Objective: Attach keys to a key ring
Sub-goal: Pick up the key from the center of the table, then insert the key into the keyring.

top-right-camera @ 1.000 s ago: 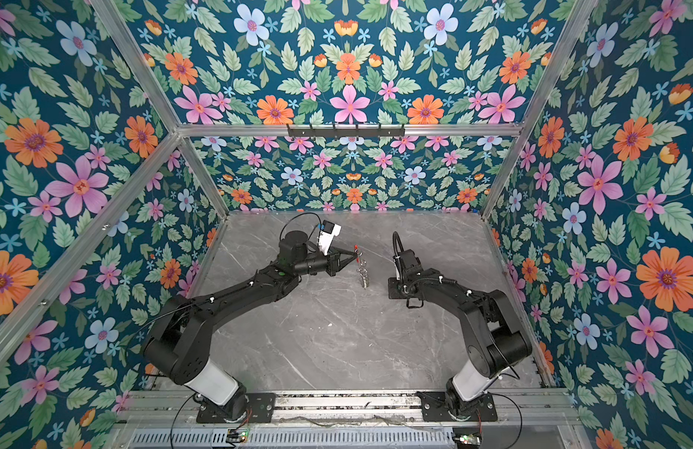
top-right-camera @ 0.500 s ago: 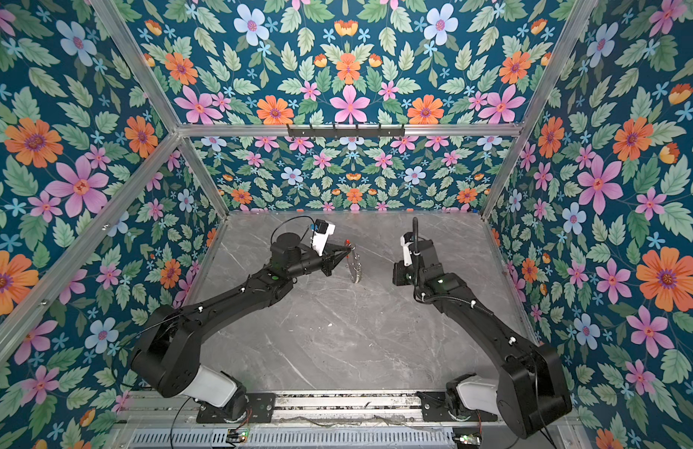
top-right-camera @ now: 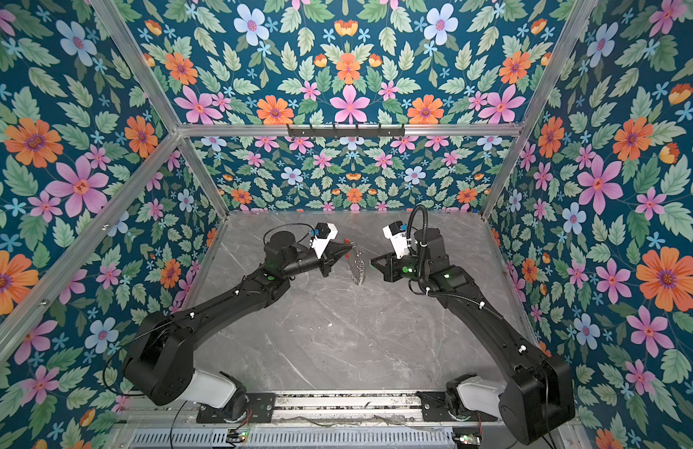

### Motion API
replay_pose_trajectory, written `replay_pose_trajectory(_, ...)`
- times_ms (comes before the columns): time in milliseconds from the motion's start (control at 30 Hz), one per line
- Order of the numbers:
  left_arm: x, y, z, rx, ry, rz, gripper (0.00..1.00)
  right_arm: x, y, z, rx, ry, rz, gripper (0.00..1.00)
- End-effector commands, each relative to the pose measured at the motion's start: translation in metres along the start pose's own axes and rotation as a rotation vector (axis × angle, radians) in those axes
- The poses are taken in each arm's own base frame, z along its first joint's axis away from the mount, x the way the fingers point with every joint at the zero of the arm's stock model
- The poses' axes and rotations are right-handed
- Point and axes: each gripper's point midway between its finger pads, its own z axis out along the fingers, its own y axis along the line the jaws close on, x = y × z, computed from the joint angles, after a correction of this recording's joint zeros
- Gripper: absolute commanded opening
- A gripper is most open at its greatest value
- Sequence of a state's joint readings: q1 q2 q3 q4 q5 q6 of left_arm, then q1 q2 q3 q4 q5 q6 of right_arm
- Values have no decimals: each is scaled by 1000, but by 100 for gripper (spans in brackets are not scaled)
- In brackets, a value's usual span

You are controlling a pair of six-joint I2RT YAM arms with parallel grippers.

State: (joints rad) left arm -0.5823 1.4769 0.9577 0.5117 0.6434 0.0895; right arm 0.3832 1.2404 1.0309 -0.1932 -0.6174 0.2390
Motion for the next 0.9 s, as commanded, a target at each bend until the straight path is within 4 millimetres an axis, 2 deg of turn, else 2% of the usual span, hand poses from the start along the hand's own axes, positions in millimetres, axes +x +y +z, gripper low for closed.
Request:
replay_pose_trajectory(0,-6,-6,-2,31,-21,101,0,1,10,-1,-24,18,-49,0)
replay_pose_trajectory(333,-9,-14,3,100,-18,126,0,-11,19,-6,-31,-10,-104,0)
replay_pose_trajectory(600,-9,-16,4,122,-19,121,0,-19,27,2,-42,-5,-143,0)
replay_pose_trajectory(867,-9,-18,6,140,-17,114,0,-28,23,8,-20,-8,-159,0)
